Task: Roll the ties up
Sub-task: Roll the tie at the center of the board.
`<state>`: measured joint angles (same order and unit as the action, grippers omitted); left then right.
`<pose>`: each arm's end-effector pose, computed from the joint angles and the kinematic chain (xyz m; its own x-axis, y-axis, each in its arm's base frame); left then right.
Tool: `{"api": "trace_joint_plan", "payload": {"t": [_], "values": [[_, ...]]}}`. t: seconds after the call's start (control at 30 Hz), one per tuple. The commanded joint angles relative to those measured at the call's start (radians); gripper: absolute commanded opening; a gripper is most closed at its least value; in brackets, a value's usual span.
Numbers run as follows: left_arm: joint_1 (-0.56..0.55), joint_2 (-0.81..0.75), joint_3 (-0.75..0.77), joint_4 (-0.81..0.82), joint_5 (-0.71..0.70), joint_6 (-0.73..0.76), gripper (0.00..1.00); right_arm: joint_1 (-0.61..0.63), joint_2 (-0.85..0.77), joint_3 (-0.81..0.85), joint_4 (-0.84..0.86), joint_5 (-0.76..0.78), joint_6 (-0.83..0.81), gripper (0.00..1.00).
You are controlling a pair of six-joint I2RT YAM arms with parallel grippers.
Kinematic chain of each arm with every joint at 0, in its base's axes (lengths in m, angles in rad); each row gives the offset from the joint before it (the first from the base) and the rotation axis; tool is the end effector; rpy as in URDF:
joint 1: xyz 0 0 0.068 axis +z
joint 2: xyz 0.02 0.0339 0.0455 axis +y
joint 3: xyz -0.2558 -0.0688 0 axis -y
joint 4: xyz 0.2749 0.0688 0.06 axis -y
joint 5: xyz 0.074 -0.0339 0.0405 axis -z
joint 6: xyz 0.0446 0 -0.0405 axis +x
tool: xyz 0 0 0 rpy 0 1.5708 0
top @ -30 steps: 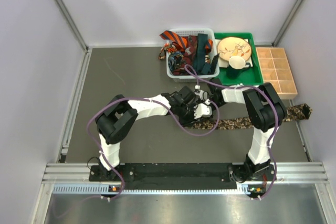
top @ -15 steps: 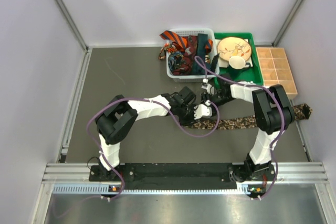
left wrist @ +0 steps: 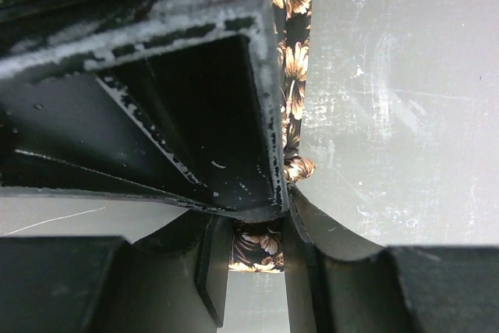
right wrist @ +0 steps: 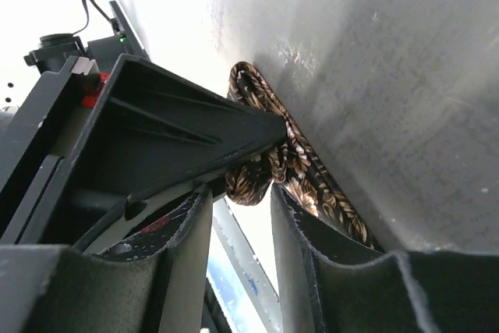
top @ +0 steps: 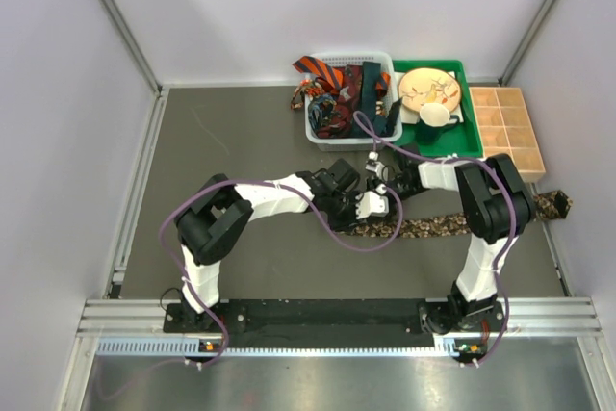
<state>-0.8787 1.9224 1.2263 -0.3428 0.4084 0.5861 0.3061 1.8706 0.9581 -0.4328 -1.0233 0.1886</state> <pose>0.2517 -0.3314 0.1244 0.0037 0.7910 -0.6118 1.0000 -0.0083 -0.0046 0.3060 0.1366 0.0824 -0.9764 -0.2062 -0.0636 -0.1586 0.4861 0.8594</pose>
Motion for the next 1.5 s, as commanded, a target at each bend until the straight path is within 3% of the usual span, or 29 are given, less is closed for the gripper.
{"api": "trace_joint_plan", "payload": {"t": [0.0,0.07,0.1,0.2,0.37,0.47,0.6,0.87,1.17,1.47], "values": [[0.003,0.063,-0.022,-0.078,-0.056,0.017,0.34,0.018,0.007,-0.016,0.072,-0.018,-0.008,0.33],[0.003,0.061,-0.024,-0.078,-0.057,0.017,0.35,0.018,0.016,-0.012,0.08,0.009,-0.002,0.27],[0.003,0.061,-0.024,-0.079,-0.054,0.015,0.35,0.018,0.028,-0.009,0.083,0.02,0.003,0.16],[0.004,0.053,-0.03,-0.082,-0.059,0.017,0.47,0.018,0.032,-0.004,0.071,0.06,0.002,0.0],[0.052,0.014,-0.042,-0.082,-0.013,0.032,0.68,0.014,0.039,-0.001,0.023,0.109,-0.035,0.0],[0.081,-0.031,-0.063,-0.07,0.026,0.052,0.71,0.016,0.041,-0.004,0.022,0.138,-0.04,0.0],[0.086,-0.085,-0.114,-0.038,0.046,0.103,0.72,0.014,0.036,-0.004,0.019,0.172,-0.047,0.0],[0.087,-0.045,-0.1,-0.019,0.095,0.084,0.71,0.016,0.015,-0.012,0.022,0.23,-0.066,0.0],[0.08,-0.057,-0.027,-0.058,0.199,0.048,0.48,0.016,0.012,-0.009,0.019,0.259,-0.064,0.0],[0.049,-0.013,0.047,-0.03,0.218,-0.051,0.45,0.016,0.022,0.002,0.011,0.258,-0.055,0.0]]}}
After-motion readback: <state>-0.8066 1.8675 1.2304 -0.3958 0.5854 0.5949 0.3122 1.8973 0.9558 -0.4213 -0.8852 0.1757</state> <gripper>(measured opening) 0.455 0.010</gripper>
